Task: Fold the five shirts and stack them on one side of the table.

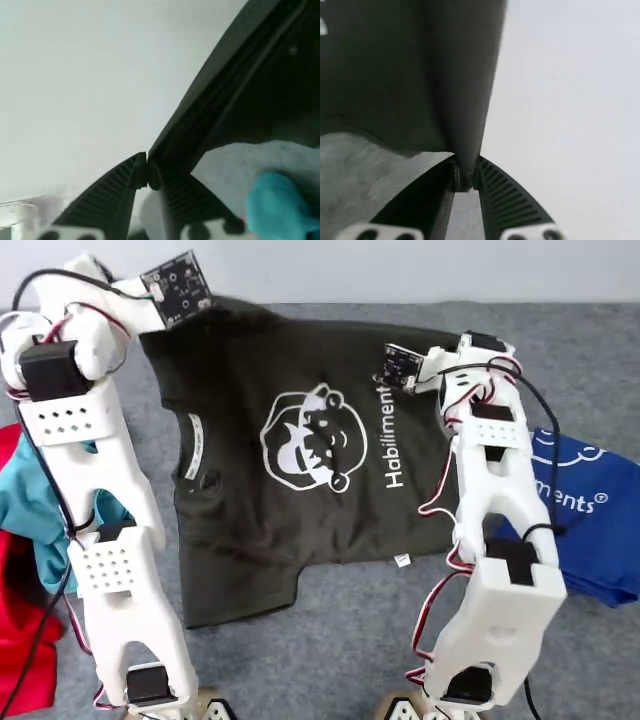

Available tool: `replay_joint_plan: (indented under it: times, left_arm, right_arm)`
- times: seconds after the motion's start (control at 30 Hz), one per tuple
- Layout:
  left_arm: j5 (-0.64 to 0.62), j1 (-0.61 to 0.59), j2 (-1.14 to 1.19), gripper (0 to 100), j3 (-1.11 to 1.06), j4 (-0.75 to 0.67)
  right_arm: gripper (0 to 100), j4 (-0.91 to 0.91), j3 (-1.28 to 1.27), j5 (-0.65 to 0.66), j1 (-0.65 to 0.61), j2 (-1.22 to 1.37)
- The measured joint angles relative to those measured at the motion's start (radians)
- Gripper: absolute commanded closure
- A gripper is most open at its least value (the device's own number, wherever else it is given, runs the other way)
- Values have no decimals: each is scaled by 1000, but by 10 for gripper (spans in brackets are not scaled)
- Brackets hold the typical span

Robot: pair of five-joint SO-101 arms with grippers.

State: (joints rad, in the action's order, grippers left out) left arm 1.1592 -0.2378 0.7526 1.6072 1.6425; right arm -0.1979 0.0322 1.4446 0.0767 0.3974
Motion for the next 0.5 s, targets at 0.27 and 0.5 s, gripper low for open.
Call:
replay_joint_plan:
  times: [0.27, 0.5]
  left_arm:
    - [0, -2, 0, 986, 6, 92]
    - [-2, -3, 0, 986, 6, 92]
  right_arm:
    - [988, -272, 0, 0, 8, -114]
    - [988, -563, 0, 0, 15, -236]
